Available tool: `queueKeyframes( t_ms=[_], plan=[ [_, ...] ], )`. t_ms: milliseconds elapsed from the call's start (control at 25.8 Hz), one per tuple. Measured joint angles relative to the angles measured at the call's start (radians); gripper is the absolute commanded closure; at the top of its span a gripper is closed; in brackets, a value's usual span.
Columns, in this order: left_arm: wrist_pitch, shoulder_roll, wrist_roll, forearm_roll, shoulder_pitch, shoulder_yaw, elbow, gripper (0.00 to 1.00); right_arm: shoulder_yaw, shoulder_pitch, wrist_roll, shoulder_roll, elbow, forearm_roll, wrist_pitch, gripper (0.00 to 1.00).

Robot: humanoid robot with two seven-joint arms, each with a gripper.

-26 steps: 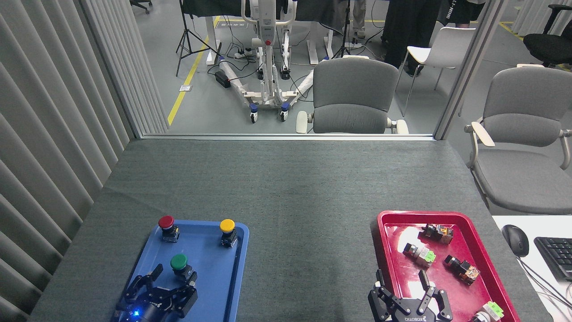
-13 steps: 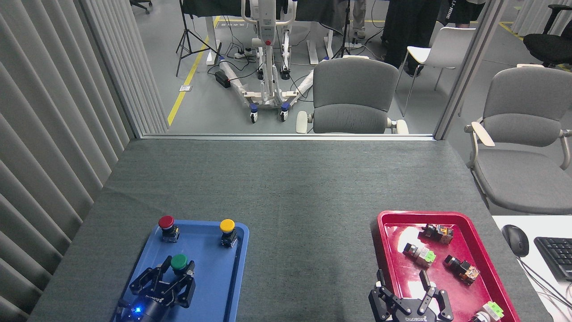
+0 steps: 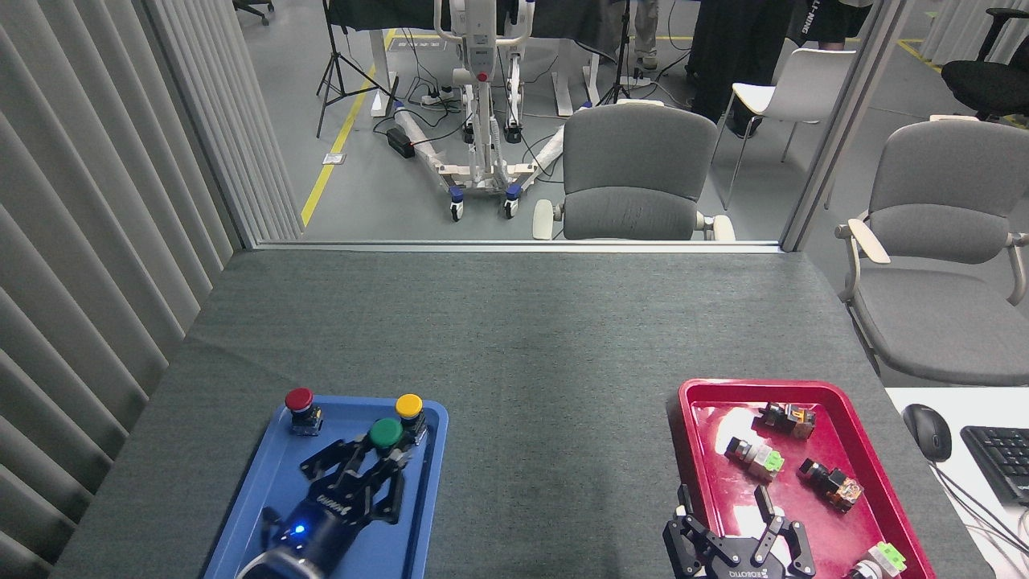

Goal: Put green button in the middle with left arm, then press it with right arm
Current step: 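Carry the green button off the blue tray toward the table middle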

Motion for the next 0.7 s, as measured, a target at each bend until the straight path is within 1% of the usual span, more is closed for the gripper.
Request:
queueKeyframes(
  t_ms=[155, 271, 387, 464, 503, 580, 696],
  plan=[
    [0.026, -0.082, 0.003, 0.001, -0.046, -0.133, -0.028, 1.0, 0.0, 0.001, -0.001, 0.0, 0.0, 0.0, 0.0, 0.01],
    [0.051, -0.141, 0.005, -0.002, -0.062, -0.204, -0.021, 1.0, 0.0, 0.001, -0.003, 0.0, 0.0, 0.0, 0.0, 0.01],
    [0.071, -0.195, 0.009, -0.012, -0.079, -0.245, 0.016, 1.0, -0.001, 0.001, -0.004, 0.0, 0.0, -0.001, 0.0, 0.01],
    [0.098, -0.228, 0.01, -0.037, -0.102, -0.273, 0.075, 1.0, -0.001, 0.001, -0.004, 0.0, 0.0, -0.001, 0.0, 0.01],
    [0.135, -0.239, 0.01, -0.048, -0.117, -0.291, 0.111, 1.0, -0.001, 0.001, -0.005, 0.0, 0.0, -0.001, 0.0, 0.01],
    [0.25, -0.252, 0.013, -0.063, -0.145, -0.344, 0.178, 1.0, 0.0, 0.002, -0.005, 0.0, 0.0, -0.001, 0.0, 0.01],
    [0.427, -0.258, 0.041, -0.07, -0.163, -0.408, 0.243, 1.0, 0.0, 0.002, -0.005, 0.0, 0.0, -0.001, 0.0, 0.01]
  ],
)
